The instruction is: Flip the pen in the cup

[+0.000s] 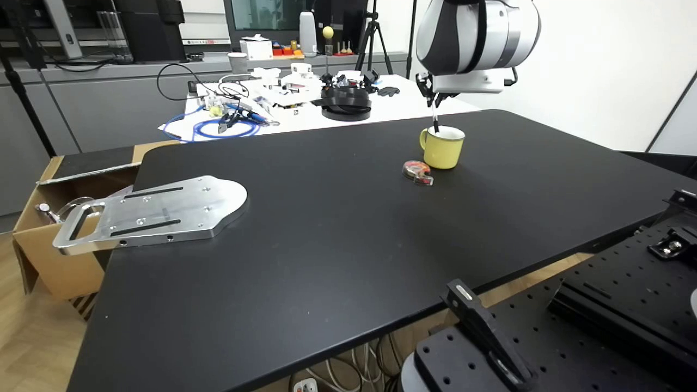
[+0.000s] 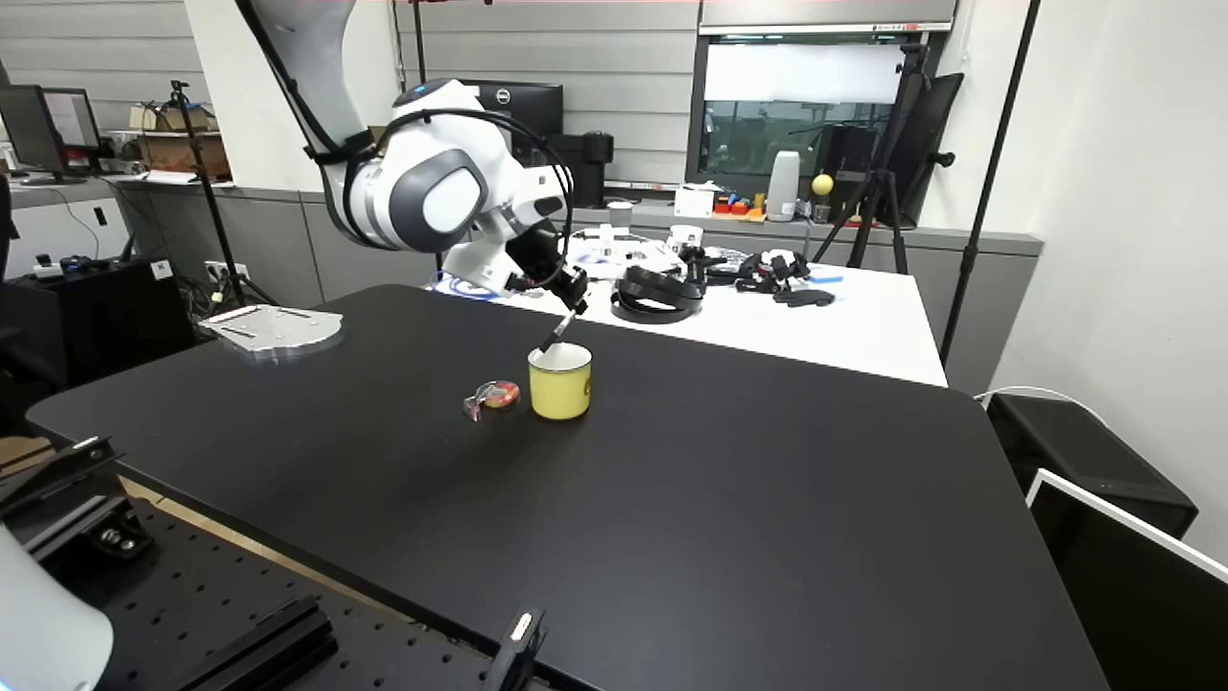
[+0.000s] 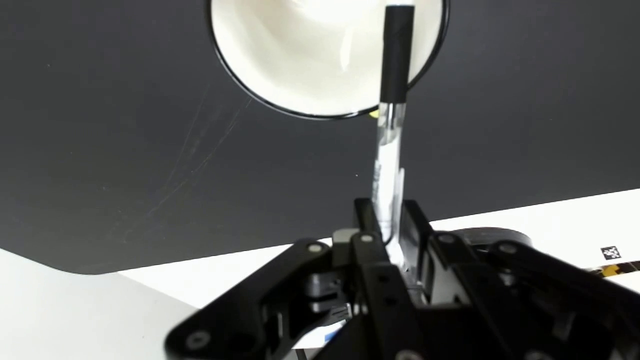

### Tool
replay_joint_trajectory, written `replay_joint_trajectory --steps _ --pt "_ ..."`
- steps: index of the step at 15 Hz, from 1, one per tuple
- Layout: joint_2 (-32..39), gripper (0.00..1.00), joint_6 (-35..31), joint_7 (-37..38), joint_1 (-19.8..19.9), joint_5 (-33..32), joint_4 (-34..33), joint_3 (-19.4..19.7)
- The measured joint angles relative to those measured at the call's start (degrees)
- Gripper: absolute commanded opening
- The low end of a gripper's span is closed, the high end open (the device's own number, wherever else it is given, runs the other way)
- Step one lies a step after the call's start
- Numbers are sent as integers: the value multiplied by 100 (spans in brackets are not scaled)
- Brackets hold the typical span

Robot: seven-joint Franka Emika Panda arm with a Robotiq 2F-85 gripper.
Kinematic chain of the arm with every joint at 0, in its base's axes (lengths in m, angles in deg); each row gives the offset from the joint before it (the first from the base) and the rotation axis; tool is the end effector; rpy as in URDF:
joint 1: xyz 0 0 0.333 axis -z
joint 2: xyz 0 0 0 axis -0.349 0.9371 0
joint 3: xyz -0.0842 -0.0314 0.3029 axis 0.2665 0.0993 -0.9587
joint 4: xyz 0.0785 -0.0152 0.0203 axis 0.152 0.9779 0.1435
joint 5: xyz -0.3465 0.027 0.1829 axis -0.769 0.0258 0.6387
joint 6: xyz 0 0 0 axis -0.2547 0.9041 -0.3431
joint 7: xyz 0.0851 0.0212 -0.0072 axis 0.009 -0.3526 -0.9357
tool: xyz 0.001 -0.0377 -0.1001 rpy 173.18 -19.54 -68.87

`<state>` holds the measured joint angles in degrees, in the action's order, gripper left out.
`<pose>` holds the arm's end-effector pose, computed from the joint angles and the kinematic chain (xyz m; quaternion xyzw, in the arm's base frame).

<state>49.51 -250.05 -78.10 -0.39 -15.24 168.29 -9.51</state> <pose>0.5467 -0.0442 0.1829 0.9288 -0.1918 0.3096 0.0680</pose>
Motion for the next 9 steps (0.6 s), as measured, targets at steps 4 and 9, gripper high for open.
replay_joint_trajectory --steps 4,9 --pt "69 4 6 -18 -89 73 3 76" --pt "154 4 8 -18 -132 87 5 125"
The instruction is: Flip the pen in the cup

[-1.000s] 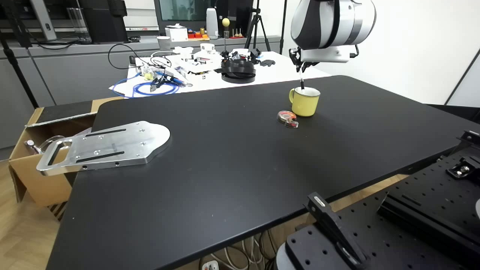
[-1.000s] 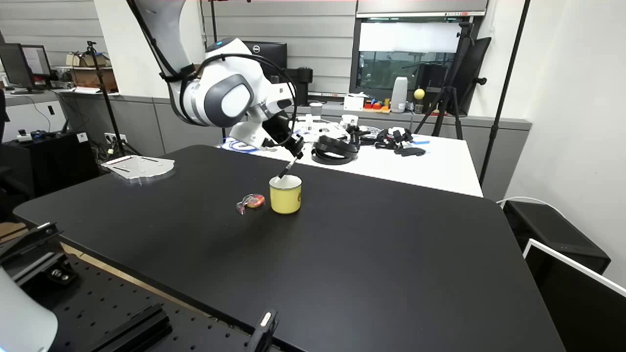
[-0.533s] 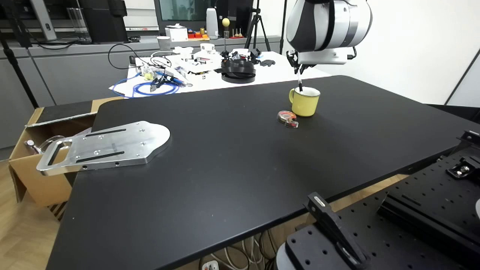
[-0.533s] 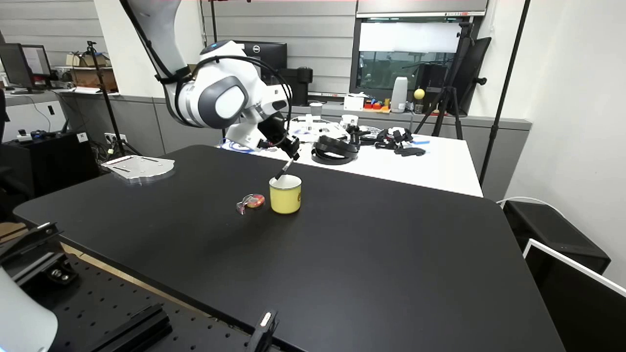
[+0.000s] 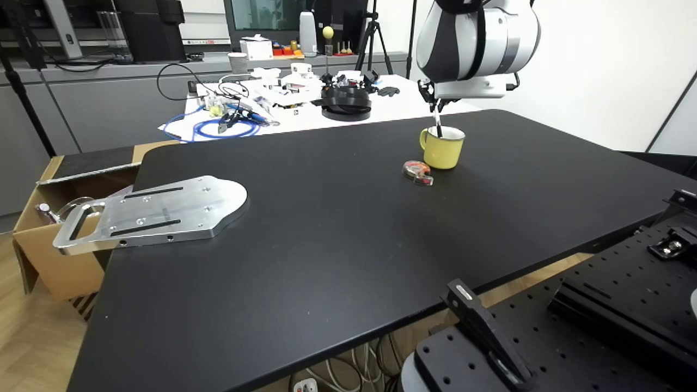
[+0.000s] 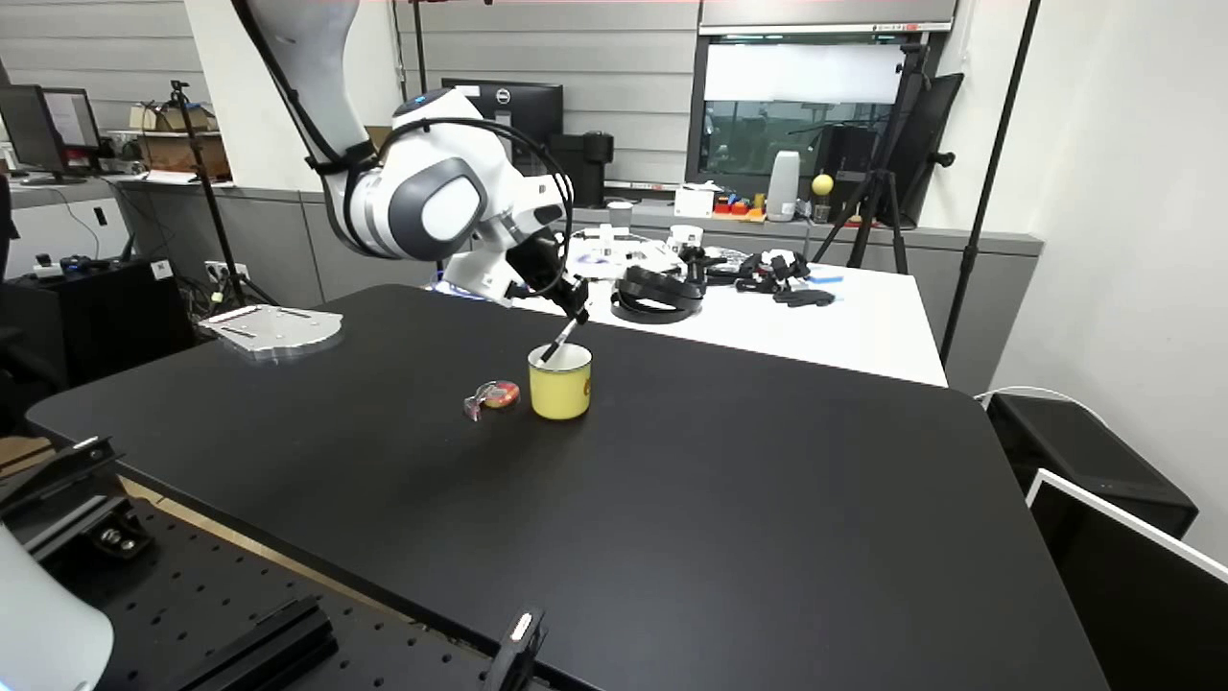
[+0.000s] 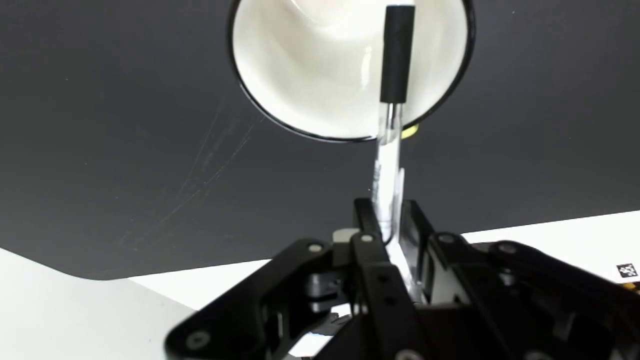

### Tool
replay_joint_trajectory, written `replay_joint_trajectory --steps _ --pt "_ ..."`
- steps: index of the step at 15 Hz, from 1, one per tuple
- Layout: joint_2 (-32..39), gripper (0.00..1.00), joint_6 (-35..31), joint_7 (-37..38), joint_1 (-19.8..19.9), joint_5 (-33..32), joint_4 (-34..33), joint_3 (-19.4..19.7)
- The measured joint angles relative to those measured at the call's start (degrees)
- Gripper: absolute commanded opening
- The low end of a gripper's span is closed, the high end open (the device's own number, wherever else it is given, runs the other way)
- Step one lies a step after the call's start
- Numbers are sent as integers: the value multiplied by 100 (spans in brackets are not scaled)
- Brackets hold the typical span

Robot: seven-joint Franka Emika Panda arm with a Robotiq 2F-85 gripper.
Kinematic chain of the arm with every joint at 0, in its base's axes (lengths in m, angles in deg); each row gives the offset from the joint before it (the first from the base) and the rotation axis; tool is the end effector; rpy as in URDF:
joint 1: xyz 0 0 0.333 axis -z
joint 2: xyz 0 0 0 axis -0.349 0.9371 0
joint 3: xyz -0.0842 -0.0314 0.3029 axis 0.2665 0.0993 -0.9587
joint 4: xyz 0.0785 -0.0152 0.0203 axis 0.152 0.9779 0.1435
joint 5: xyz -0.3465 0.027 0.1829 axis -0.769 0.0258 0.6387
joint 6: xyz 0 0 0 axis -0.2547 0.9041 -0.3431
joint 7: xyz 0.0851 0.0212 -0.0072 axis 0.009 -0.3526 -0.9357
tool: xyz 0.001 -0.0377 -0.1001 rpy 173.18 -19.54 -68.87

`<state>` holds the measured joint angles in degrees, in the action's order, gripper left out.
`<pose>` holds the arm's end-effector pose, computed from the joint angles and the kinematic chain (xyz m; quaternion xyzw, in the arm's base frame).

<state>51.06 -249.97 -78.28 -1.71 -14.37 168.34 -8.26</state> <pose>0.5428 -0.0466 0.1723 0.9307 -0.1916 0.3013 0.0796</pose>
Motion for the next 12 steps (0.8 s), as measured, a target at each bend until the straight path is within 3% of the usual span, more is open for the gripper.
replay_joint_trajectory --steps 11,12 --pt "134 4 2 0 -23 70 1 22" --pt "141 42 2 0 -26 70 1 24"
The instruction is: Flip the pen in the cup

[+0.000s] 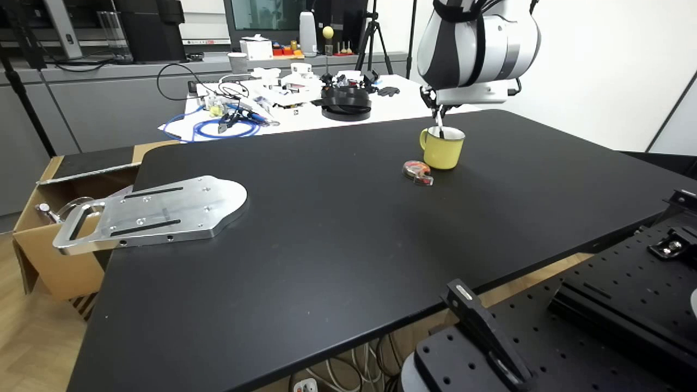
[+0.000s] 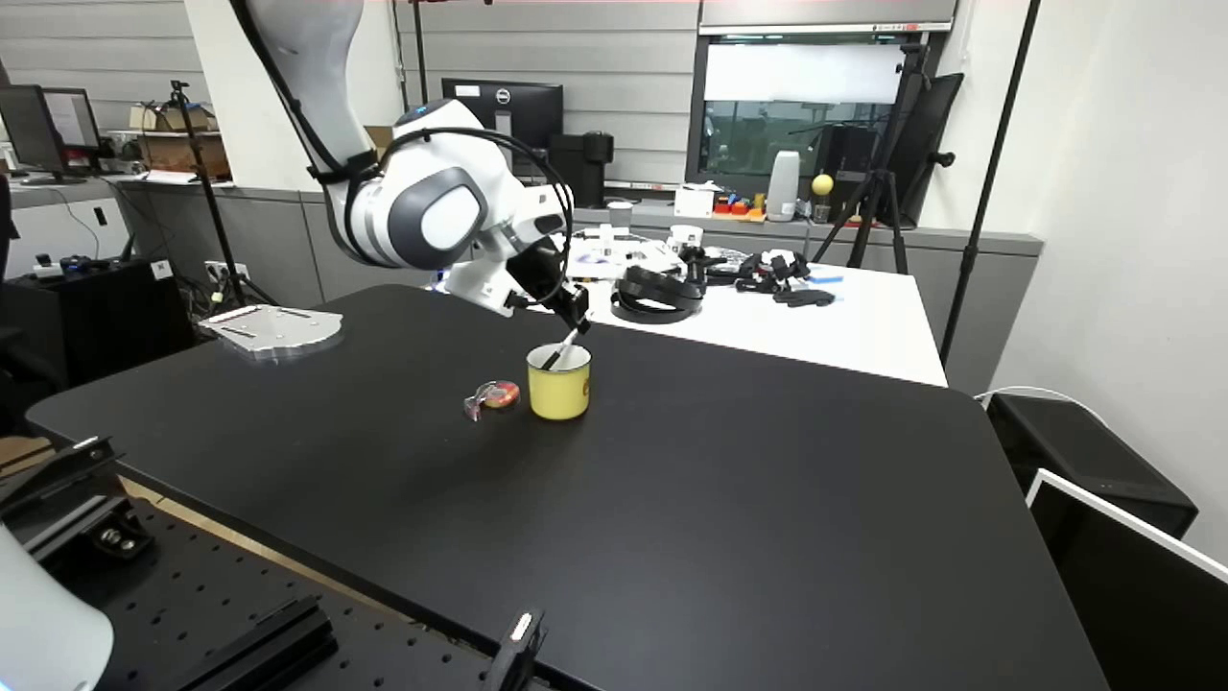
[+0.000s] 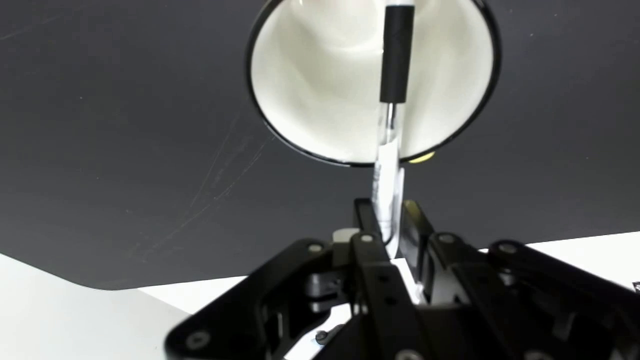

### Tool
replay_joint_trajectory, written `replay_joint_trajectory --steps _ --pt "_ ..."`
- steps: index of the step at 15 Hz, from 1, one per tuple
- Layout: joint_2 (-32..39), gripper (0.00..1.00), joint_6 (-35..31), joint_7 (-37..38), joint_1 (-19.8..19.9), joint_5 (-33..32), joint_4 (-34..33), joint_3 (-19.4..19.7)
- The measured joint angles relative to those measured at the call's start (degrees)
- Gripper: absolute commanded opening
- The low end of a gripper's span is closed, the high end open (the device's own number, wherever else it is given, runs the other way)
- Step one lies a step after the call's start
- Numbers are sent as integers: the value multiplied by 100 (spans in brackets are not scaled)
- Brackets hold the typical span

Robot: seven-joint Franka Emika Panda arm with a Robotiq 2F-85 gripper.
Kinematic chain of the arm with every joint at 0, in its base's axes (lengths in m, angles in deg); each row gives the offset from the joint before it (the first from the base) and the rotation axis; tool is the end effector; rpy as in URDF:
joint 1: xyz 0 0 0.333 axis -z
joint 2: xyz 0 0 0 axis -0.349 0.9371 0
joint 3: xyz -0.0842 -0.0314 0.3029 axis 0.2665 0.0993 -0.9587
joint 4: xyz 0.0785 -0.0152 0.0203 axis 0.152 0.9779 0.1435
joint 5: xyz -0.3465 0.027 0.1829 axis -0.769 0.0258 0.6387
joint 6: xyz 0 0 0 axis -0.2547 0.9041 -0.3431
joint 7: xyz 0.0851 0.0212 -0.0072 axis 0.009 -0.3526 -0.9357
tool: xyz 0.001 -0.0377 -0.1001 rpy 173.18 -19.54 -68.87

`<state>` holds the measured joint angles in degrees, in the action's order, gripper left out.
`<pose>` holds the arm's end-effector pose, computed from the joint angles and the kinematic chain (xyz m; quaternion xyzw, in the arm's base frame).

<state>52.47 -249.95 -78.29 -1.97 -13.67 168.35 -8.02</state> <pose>0.5387 -0.0493 0.1611 0.9323 -0.1943 0.2924 0.0870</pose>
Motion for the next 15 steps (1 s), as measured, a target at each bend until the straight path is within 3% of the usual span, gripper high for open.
replay_joint_trajectory --steps 2,8,10,15 --pt "26 47 2 -5 -6 0 13 6" --pt "64 89 16 -3 -149 6 11 134" --pt "-38 99 69 -3 -315 19 -1 293" --pt "-509 100 456 -6 -830 37 0 848"
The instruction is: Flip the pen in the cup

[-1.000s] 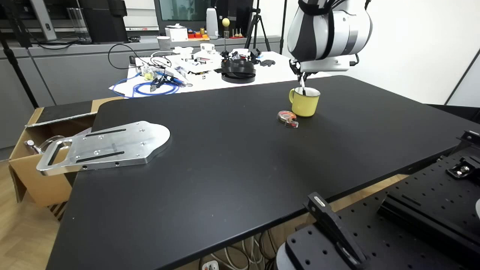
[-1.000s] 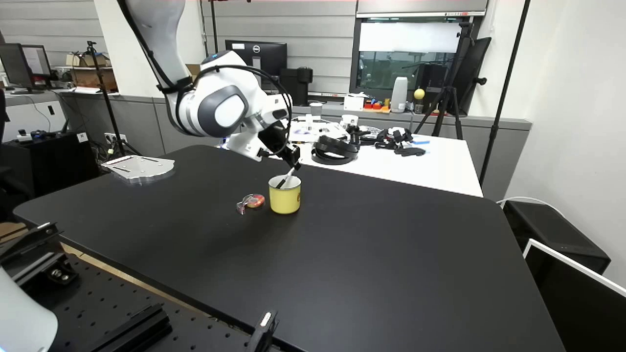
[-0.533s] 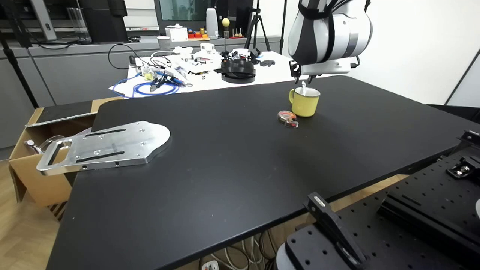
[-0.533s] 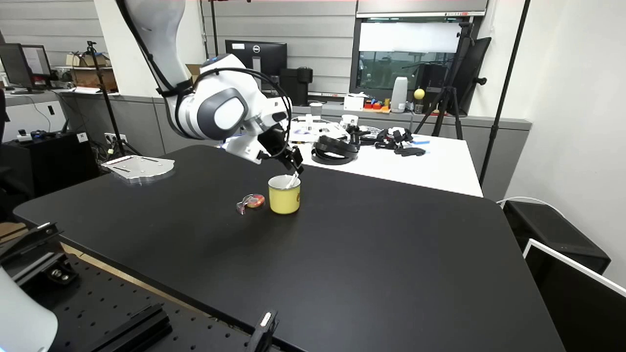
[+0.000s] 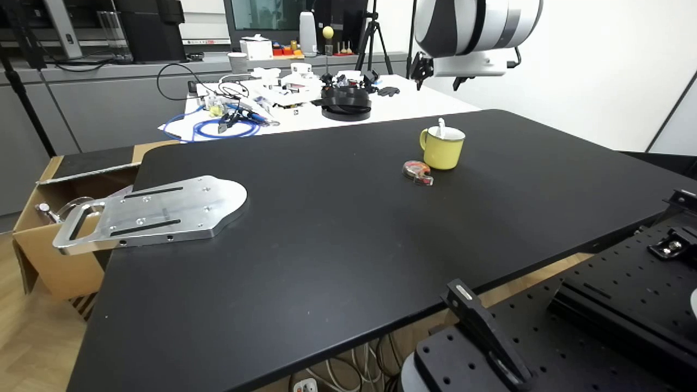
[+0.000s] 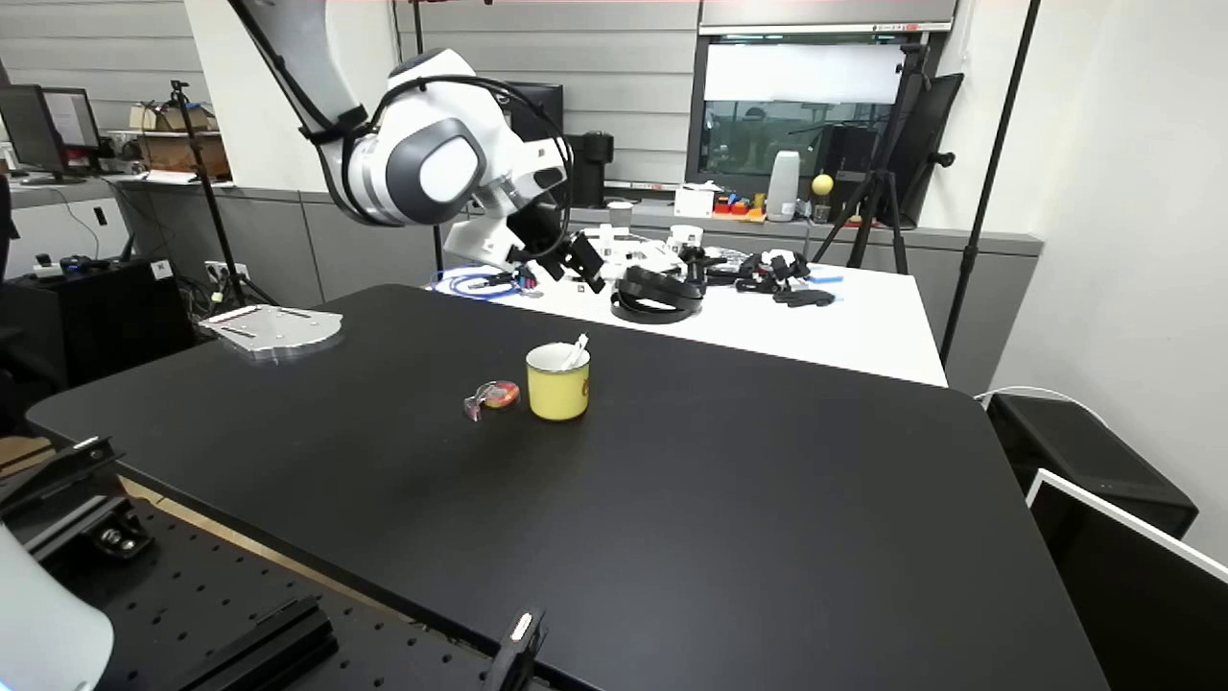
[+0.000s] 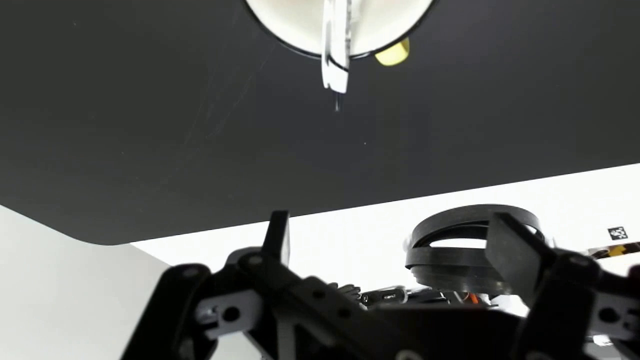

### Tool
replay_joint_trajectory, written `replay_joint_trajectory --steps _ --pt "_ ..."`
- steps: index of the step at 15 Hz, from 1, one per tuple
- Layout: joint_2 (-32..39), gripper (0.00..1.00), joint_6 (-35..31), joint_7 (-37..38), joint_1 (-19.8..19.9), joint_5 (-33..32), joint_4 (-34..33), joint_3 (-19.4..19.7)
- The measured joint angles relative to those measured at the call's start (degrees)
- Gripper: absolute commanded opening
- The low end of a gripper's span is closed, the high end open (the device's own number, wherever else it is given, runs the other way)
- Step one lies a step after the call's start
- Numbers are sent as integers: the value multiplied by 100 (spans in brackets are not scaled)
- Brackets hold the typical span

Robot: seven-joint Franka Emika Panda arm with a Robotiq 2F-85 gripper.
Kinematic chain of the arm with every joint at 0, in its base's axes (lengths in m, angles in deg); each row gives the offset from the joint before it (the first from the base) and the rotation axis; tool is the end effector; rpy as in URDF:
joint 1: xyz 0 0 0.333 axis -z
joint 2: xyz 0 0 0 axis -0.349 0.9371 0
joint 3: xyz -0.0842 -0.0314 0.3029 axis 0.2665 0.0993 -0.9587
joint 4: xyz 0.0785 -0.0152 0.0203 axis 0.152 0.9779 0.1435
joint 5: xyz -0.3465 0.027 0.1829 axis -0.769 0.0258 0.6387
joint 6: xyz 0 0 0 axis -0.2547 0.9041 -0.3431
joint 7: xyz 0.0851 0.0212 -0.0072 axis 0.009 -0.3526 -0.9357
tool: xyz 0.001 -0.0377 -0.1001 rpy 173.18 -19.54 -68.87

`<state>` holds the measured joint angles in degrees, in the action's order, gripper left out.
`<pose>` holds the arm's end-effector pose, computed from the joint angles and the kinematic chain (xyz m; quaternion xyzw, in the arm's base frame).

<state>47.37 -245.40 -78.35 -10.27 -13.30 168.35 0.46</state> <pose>0.5532 -0.0435 0.2154 0.9263 -0.1919 0.3129 0.0847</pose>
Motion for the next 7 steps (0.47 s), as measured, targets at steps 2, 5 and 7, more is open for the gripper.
replay_joint_trajectory --steps 2,5,7 --pt "-194 100 429 -34 -251 -18 3 266" --pt "-376 100 762 -107 -408 -18 21 402" --pt "-382 100 772 -111 -413 -18 35 409"
